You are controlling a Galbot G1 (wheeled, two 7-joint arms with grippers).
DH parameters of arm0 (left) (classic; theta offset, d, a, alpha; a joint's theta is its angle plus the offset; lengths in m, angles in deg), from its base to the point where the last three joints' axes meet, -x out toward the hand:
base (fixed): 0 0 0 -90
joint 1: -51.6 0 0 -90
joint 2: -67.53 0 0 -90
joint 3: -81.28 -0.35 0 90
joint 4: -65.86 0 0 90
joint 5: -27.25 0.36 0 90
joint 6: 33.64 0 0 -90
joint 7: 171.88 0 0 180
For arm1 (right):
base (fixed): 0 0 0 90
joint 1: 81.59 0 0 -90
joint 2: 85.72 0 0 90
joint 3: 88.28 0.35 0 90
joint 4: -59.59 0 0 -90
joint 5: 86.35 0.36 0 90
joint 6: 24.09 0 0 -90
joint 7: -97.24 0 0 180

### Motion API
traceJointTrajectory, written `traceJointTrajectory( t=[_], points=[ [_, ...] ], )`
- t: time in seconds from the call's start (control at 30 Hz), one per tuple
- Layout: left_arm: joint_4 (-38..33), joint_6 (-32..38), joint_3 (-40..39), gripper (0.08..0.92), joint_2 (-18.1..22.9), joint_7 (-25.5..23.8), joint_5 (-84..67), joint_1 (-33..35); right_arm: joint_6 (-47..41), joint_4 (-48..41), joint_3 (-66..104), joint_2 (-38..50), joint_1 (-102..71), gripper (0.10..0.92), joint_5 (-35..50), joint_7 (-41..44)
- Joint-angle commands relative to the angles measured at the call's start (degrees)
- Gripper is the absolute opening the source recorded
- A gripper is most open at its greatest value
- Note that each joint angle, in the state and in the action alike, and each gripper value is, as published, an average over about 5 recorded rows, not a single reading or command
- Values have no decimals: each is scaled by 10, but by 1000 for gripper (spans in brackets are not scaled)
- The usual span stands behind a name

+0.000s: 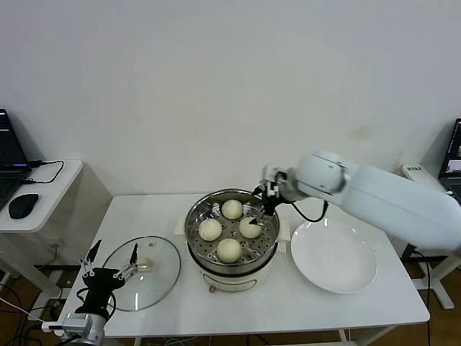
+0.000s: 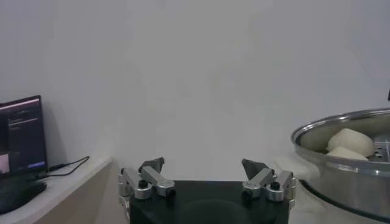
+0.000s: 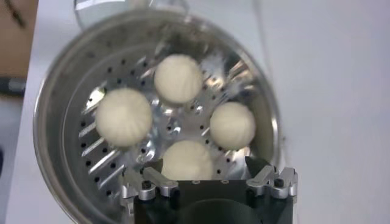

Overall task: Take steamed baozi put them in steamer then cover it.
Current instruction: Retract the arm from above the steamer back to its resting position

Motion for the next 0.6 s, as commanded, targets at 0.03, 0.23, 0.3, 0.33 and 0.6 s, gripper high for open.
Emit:
traceJointTrajectory(
  t=[0.03, 0.23, 0.3, 0.33, 0.6],
  points=[
    [9, 3, -2, 823, 3, 1, 1, -2, 182, 118, 369, 121, -432, 823, 63, -267],
    [24, 9, -11, 823, 14, 3, 13, -6, 352, 93, 639, -11, -712, 823, -76, -278],
    [30, 11, -13, 823, 17, 5, 19, -7, 400, 85, 713, -74, -764, 823, -122, -259],
    [33, 12, -14, 823, 19, 7, 23, -8, 420, 82, 745, -104, -787, 823, -139, -248],
    [73, -4, -30, 823, 19, 29, 132, -16, 499, 63, 917, -310, -906, 823, -171, -169]
  ],
)
